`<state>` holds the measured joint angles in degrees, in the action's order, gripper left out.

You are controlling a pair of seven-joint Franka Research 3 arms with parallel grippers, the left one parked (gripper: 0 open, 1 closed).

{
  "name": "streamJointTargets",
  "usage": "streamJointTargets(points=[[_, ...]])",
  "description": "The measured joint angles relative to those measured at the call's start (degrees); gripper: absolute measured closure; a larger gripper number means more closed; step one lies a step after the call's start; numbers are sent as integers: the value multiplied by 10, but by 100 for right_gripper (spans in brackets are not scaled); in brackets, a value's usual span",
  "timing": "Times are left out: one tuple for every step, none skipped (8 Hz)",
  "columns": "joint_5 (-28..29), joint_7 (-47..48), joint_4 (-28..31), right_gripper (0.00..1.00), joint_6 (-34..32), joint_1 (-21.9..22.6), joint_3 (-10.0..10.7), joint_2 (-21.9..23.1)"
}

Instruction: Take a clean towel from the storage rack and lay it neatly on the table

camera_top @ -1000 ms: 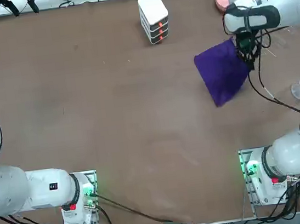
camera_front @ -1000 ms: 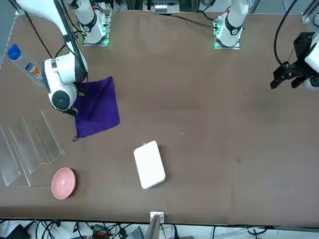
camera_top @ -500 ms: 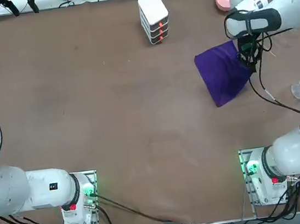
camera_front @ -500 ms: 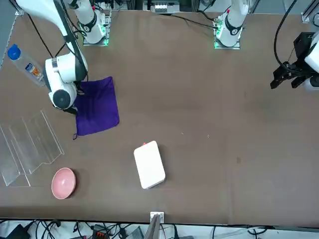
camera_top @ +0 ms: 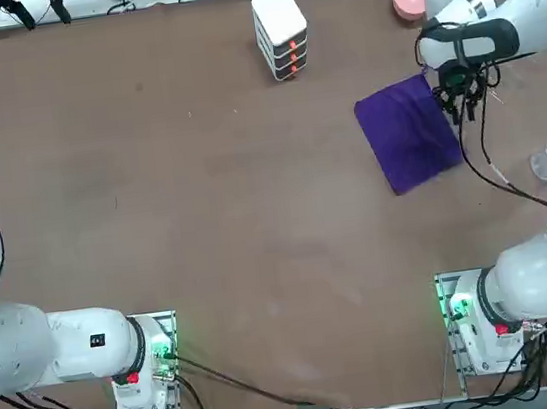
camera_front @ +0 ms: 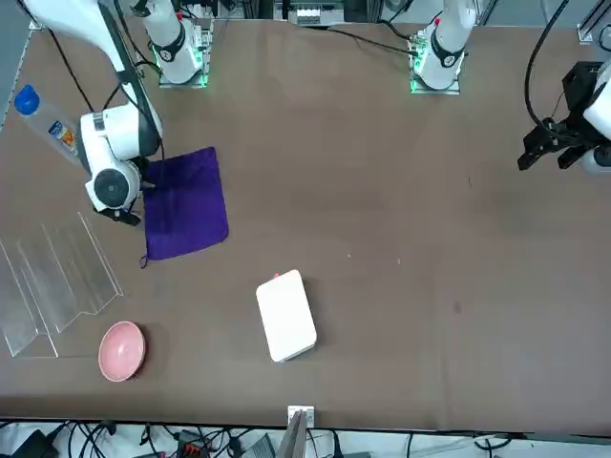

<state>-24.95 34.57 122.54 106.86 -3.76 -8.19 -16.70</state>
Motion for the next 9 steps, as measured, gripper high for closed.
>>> streamJointTargets(points=[[-1,0,-1,25,0,-1,0,4],[0,0,-3,7,0,-1,0,11],[12,0,-11,0,2,-1,0,22],[44,0,-33,0,3,-1,0,34],[84,-10,-67,0,-2,-1,-1,45],[120,-33,-111,0,-24,-1,-2,53],[161,-76,-164,0,-62,-3,-2,58],[192,-128,-220,0,-104,-9,-2,61],[209,-179,-276,0,-142,-19,-1,62]])
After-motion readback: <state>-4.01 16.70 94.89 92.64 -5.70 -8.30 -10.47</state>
